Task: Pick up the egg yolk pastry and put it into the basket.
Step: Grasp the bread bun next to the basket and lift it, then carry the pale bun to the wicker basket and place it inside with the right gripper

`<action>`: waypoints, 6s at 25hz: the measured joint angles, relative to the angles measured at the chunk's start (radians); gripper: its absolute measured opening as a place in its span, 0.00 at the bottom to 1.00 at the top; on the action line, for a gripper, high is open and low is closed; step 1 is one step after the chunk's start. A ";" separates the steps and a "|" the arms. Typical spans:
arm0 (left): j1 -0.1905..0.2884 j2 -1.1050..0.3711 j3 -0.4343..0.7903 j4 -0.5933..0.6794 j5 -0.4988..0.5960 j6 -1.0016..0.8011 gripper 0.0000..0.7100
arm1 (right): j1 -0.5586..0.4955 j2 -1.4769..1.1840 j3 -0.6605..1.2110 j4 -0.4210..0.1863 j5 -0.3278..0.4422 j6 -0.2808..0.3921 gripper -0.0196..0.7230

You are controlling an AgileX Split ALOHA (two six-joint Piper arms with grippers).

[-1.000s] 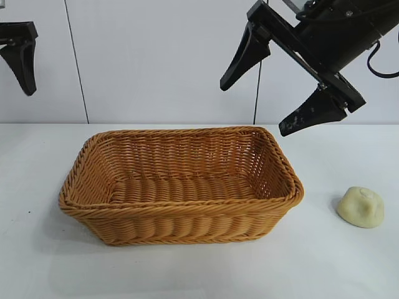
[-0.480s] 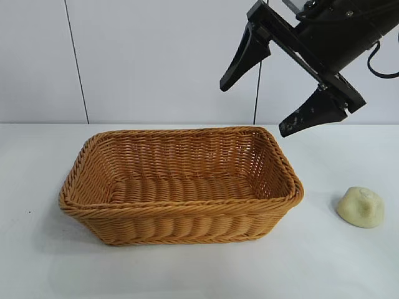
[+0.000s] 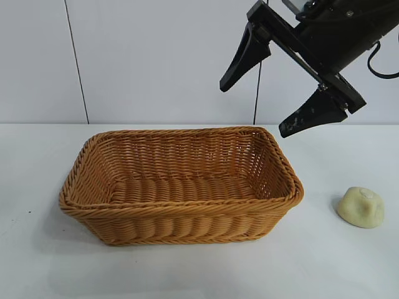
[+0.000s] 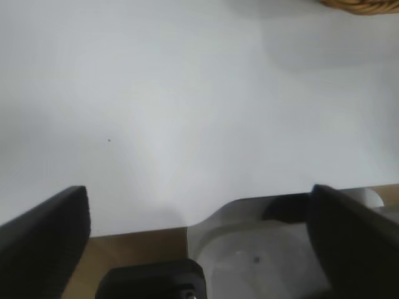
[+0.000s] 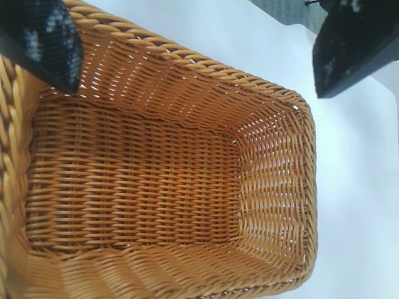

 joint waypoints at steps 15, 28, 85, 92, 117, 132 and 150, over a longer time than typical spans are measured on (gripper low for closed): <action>0.000 -0.514 0.118 0.001 -0.040 0.002 0.98 | 0.000 -0.015 -0.064 -0.108 0.039 0.005 0.96; 0.000 -0.686 0.118 0.018 -0.040 0.002 0.98 | -0.036 -0.015 -0.174 -0.608 0.197 0.269 0.96; 0.000 -0.686 0.118 0.018 -0.039 0.004 0.98 | -0.199 0.430 -0.175 -0.669 0.133 0.286 0.29; 0.000 -0.686 0.118 0.018 -0.039 0.005 0.98 | -0.199 0.302 -0.175 -0.666 0.140 0.283 0.28; 0.000 -0.686 0.118 0.019 -0.039 0.005 0.98 | 0.086 0.126 -0.382 -0.607 0.244 0.263 0.27; 0.000 -0.686 0.118 0.019 -0.039 0.005 0.98 | 0.389 0.200 -0.384 -0.602 0.033 0.348 0.27; 0.000 -0.686 0.118 0.019 -0.039 0.005 0.98 | 0.395 0.442 -0.384 -0.621 -0.059 0.362 0.40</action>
